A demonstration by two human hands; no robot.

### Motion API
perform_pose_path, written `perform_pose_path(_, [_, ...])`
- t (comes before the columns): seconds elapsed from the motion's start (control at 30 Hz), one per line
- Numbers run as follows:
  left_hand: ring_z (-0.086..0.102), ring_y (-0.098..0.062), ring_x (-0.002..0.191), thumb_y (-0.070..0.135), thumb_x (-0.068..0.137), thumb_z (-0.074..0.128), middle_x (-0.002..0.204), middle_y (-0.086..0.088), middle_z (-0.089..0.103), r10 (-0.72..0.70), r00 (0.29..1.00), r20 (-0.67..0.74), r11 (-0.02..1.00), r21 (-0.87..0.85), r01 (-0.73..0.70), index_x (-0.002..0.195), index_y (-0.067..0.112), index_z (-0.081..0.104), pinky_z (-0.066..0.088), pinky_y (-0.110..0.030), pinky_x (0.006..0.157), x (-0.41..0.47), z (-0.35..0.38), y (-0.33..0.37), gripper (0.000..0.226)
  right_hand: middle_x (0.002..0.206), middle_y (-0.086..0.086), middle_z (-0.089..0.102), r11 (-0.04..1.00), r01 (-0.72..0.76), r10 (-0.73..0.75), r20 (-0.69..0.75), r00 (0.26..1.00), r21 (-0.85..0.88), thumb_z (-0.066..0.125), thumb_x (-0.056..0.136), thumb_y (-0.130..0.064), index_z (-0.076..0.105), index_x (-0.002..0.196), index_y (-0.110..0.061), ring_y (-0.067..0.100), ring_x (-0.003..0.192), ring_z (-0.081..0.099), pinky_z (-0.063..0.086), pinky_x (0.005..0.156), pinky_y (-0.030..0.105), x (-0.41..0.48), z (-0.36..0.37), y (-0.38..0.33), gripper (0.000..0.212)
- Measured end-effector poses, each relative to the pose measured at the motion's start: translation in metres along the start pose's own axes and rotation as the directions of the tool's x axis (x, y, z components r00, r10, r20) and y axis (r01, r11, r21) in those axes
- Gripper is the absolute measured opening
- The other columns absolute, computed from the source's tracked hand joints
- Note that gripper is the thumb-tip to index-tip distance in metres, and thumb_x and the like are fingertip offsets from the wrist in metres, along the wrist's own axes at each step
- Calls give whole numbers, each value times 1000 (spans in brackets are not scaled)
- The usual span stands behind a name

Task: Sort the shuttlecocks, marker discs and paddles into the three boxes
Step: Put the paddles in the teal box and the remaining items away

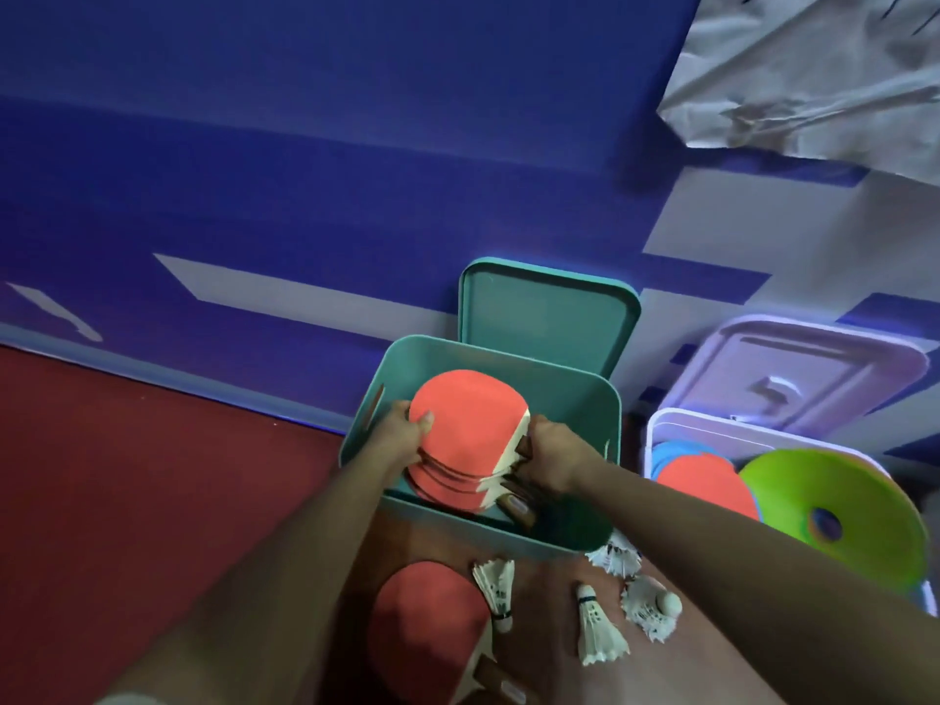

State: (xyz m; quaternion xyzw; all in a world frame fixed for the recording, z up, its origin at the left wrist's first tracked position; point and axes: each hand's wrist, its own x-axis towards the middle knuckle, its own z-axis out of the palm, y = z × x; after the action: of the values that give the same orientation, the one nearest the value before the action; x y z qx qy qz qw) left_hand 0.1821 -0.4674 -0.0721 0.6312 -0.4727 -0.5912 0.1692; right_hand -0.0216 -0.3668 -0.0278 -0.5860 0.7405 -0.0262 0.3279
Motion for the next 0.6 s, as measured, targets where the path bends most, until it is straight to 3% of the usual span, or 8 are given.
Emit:
perform_pose_path(0.07, [65,-32,106,29,86,66,111,-16,69,64,997,-40,938,343,-46,112,6,66,52,-45,92,11,-2,-11,35,121,11,62,999,16,-16,-3,1000,-35,67,79,-30,54,119,-13,31,110,60,50,88,34,6,13,4,45])
perform_pose_path(0.1, [65,-31,107,27,88,65,113,-17,69,89,994,-56,900,433,-56,114,4,66,51,-42,93,12,-2,-12,35,120,11,63,999,9,-9,-12,1000,-52,66,78,-34,53,118,-14,31,109,61,50,87,34,9,19,6,47])
perform_pose_path(0.27, [62,-34,109,21,88,64,113,-24,67,215,974,-64,755,644,-124,110,-4,66,46,-37,91,2,4,-6,33,119,12,62,994,-13,10,-25,1000,-104,66,76,-40,49,116,-13,32,111,59,50,90,36,12,24,9,51])
perform_pose_path(0.33, [64,-32,102,17,83,66,105,-21,69,275,958,-81,743,651,-158,101,0,68,46,-33,85,-7,1,-3,25,119,15,55,993,11,-19,-64,998,-119,64,78,-38,49,119,-9,35,115,52,44,97,37,2,21,6,52])
perform_pose_path(0.43, [66,-26,94,17,80,65,97,-11,72,437,893,-106,748,594,-296,98,10,69,51,-31,88,-28,-9,0,20,109,14,50,984,147,-168,-256,952,-100,55,81,-31,53,112,-7,35,107,48,41,99,41,-32,19,-1,39])
perform_pose_path(0.6, [63,-16,85,6,87,58,94,-5,68,586,804,-98,782,329,-530,95,18,64,47,-16,77,-100,-29,-19,15,103,10,49,938,342,-294,-408,864,49,47,80,-28,55,103,-8,29,103,48,41,96,38,-103,32,-34,31])
